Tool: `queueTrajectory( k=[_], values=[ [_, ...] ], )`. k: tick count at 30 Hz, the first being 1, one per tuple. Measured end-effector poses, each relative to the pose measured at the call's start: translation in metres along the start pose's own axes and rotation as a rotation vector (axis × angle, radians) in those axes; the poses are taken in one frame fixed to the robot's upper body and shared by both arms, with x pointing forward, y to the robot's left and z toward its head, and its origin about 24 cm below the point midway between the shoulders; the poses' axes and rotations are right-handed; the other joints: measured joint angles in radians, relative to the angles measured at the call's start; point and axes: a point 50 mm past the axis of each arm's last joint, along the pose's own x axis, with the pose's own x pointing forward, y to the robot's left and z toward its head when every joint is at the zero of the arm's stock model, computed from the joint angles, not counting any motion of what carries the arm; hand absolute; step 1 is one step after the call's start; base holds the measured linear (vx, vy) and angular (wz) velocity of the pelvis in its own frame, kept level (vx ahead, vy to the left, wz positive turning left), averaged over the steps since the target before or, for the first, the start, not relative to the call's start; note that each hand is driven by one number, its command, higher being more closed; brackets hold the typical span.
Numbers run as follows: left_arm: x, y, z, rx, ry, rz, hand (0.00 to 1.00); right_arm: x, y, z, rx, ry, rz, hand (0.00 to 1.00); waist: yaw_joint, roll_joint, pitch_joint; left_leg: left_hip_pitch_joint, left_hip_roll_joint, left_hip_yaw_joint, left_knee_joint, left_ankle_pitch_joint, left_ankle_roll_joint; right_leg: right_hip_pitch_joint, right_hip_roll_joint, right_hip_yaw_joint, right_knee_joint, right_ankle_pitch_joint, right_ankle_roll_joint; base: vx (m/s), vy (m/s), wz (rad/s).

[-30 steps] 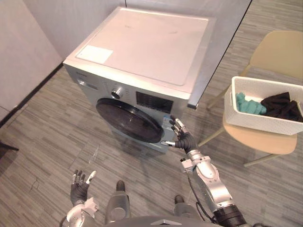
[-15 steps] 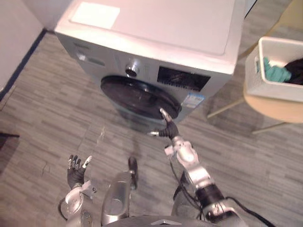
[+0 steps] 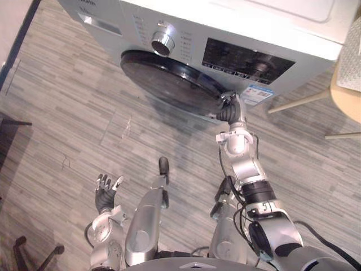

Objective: Pick up the laundry basket with both hands and put the clothes into the washing machine.

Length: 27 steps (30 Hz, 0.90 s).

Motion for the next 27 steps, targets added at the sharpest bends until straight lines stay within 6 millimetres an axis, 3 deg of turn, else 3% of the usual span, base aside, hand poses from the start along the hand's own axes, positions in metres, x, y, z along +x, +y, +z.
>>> queueTrajectory(
  k=[3,9,14,16,21,23,27],
  values=[
    [0.004,-0.005,0.003,-0.004,-0.01,-0.006,0.0,0.003,-0.006,0.009,-0.008,-0.016,-0.032,0.0,0.012,0.005,0.006,-0.008,0.002,0.001,-0.013,0.009,-0.002,-0.022,0.002,0.002,0.011,-0.003,-0.004,-0.01,-0.042,-0.01],
    [0.005,-0.007,0.004,-0.015,-0.011,-0.002,0.0,0.008,-0.005,0.014,0.055,-0.033,0.001,0.0,0.003,0.004,0.007,-0.017,0.004,0.001,-0.042,0.028,-0.004,-0.043,0.005,0.003,0.011,-0.003,-0.005,-0.01,-0.044,-0.01],
    [0.007,-0.012,0.004,-0.02,-0.009,-0.059,0.0,0.038,-0.009,0.008,0.27,-0.013,0.423,0.0,-0.005,0.004,0.008,-0.041,0.019,-0.014,-0.051,0.052,-0.009,-0.063,0.022,-0.009,0.006,0.011,-0.017,-0.06,-0.046,0.0],
    [0.008,-0.026,0.002,-0.008,0.005,-0.161,0.0,0.052,-0.018,0.011,0.42,0.028,0.615,0.0,0.016,0.016,0.014,-0.053,0.038,-0.036,-0.069,0.073,-0.019,-0.063,0.047,-0.029,-0.006,0.016,-0.032,-0.1,-0.075,0.12],
    [0.009,-0.032,-0.008,-0.015,0.057,-0.223,0.0,0.051,-0.022,0.01,0.396,0.068,0.783,0.0,0.062,0.024,0.017,-0.059,0.065,-0.064,-0.098,0.103,-0.038,-0.063,0.073,-0.064,-0.002,0.008,-0.049,-0.06,-0.081,0.11],
    [0.011,-0.031,-0.006,-0.005,0.057,-0.237,0.0,0.045,-0.019,0.011,0.556,0.114,0.891,0.0,0.064,0.024,0.017,-0.058,0.069,-0.075,-0.099,0.108,-0.044,-0.064,0.075,-0.075,0.01,0.001,-0.051,-0.01,-0.093,0.05],
    [0.015,-0.036,0.0,-0.006,0.033,-0.256,0.0,0.035,-0.001,0.036,0.772,0.055,1.032,0.0,0.076,0.049,0.013,-0.049,0.071,-0.083,-0.117,0.119,-0.048,-0.064,0.073,-0.081,0.035,-0.015,-0.046,0.03,-0.066,0.1]
  ],
)
